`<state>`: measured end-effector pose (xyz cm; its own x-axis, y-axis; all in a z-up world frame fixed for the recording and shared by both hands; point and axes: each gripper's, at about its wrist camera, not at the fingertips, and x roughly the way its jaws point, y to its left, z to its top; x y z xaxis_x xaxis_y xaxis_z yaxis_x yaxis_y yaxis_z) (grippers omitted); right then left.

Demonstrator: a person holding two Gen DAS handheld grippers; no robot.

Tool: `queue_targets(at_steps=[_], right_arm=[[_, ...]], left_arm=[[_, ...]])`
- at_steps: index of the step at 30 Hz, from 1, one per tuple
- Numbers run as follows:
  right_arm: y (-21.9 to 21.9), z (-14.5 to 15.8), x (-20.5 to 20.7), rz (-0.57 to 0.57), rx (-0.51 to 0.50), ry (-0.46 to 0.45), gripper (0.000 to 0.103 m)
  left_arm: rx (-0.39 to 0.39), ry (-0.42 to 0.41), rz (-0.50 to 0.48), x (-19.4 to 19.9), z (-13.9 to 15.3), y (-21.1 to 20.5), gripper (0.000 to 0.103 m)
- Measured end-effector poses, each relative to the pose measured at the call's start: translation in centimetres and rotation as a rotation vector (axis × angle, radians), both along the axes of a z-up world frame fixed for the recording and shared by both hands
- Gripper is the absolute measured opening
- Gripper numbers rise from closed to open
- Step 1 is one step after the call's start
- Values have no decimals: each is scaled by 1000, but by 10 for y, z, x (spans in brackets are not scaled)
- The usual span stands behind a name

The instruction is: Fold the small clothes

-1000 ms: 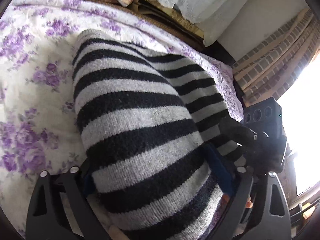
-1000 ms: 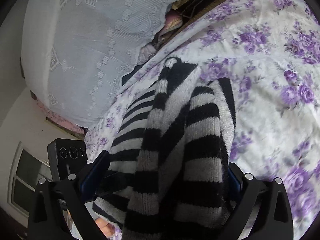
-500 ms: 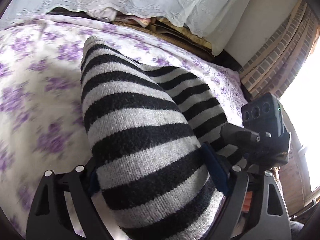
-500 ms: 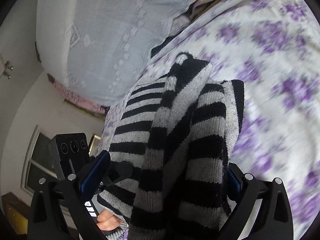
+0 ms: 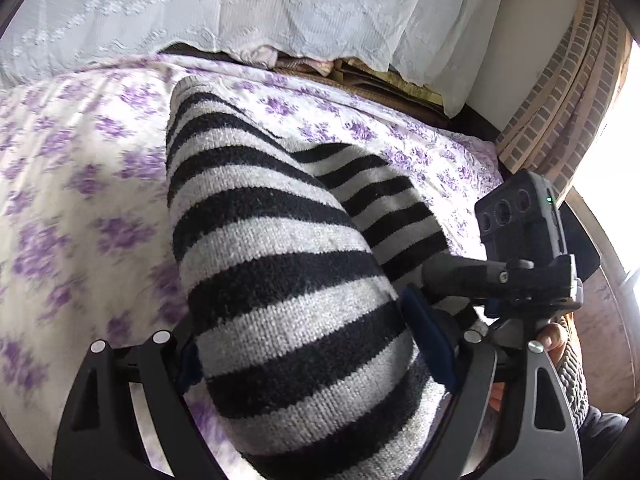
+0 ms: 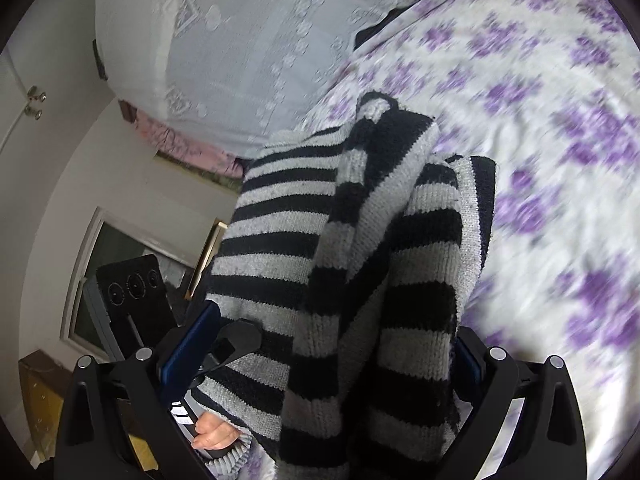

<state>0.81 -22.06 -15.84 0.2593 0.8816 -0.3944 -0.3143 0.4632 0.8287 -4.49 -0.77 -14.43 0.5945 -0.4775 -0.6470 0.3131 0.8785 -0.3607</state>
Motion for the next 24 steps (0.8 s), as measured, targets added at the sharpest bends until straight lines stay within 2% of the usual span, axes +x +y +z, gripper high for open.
queue_targets(at_steps=[15,24], right_arm=[[72,34,-41,135,80,-13,100],[163,72,-41,264,84,-48,100]], left_arm=[[-2,-85,114,-83,28,70,81],[2,-145,256,-113,57,146,81]])
